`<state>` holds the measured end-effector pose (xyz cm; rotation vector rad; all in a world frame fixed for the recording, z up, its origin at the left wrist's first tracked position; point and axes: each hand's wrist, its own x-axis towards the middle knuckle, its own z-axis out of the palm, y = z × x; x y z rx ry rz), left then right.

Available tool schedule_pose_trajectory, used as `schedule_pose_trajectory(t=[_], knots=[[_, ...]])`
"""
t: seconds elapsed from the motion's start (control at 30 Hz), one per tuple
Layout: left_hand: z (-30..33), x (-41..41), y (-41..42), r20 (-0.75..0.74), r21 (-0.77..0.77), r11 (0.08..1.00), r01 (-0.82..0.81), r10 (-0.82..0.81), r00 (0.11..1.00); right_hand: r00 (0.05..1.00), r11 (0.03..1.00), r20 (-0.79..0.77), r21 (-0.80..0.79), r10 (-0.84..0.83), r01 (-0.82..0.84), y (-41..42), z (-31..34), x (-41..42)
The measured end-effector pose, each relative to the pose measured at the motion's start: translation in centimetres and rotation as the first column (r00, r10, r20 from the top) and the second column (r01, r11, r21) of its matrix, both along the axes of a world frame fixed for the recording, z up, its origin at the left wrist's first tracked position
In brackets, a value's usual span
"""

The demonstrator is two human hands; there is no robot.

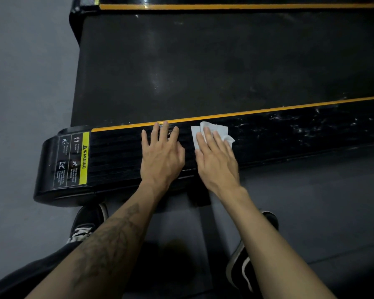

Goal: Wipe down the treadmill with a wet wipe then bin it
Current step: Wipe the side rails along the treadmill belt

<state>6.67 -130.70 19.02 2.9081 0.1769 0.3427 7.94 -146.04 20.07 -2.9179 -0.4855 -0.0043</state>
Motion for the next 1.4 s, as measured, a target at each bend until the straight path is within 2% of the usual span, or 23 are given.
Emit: schedule_pose_trajectory(t=[0.1, 0.17, 0.33, 0.53, 0.7, 0.87, 1.0, 1.1, 1.2, 1.4], knots=[[0.0, -0.1, -0.1, 0.011, 0.001, 1.000, -0.003, 0.003, 1.000, 0.991, 0.990, 0.024, 0.043, -0.135, 0.134, 0.1, -0.2, -1.4], [-0.1, 0.1, -0.2, 0.024, 0.002, 1.000, -0.005, 0.005, 1.000, 0.984, 0.985, 0.056, 0.057, -0.167, 0.164, 1.1, -0.6, -3.2], [-0.2, 0.2, -0.3, 0.035, 0.015, 0.999, 0.029, -0.029, 0.999, 0.992, 0.993, 0.094, 0.088, -0.081, 0.072, 1.3, -0.9, -1.3], [-0.2, 0.2, -0.2, 0.026, 0.019, 0.999, 0.030, -0.030, 0.999, 0.975, 0.978, 0.114, 0.112, -0.189, 0.176, 1.4, -1.4, -3.7], [-0.2, 0.2, -0.3, 0.019, 0.008, 0.999, 0.031, -0.031, 0.999, 0.992, 0.995, 0.115, 0.092, -0.054, 0.043, 0.5, -1.3, -1.7], [-0.1, 0.2, -0.4, 0.018, 0.008, 1.000, 0.025, -0.025, 1.000, 0.965, 0.978, 0.182, 0.120, -0.190, 0.170, 0.1, -2.0, -4.3], [0.0, 0.3, -0.4, 0.029, 0.009, 1.000, 0.024, -0.025, 0.999, 0.966, 0.991, 0.236, 0.107, -0.104, 0.080, 1.1, -2.1, -3.4], [0.0, 0.2, -0.4, 0.024, 0.012, 1.000, 0.026, -0.027, 0.999, 0.967, 0.988, 0.210, 0.079, -0.145, 0.131, 0.3, -2.0, -2.4], [-0.1, 0.2, -0.4, 0.015, 0.015, 1.000, 0.027, -0.028, 1.000, 0.961, 0.974, 0.179, 0.119, -0.212, 0.192, 0.8, -2.0, -4.4], [-0.1, 0.2, -0.5, 0.027, 0.008, 1.000, 0.025, -0.025, 0.999, 0.960, 0.991, 0.258, 0.102, -0.107, 0.084, 0.4, -2.2, -3.2]])
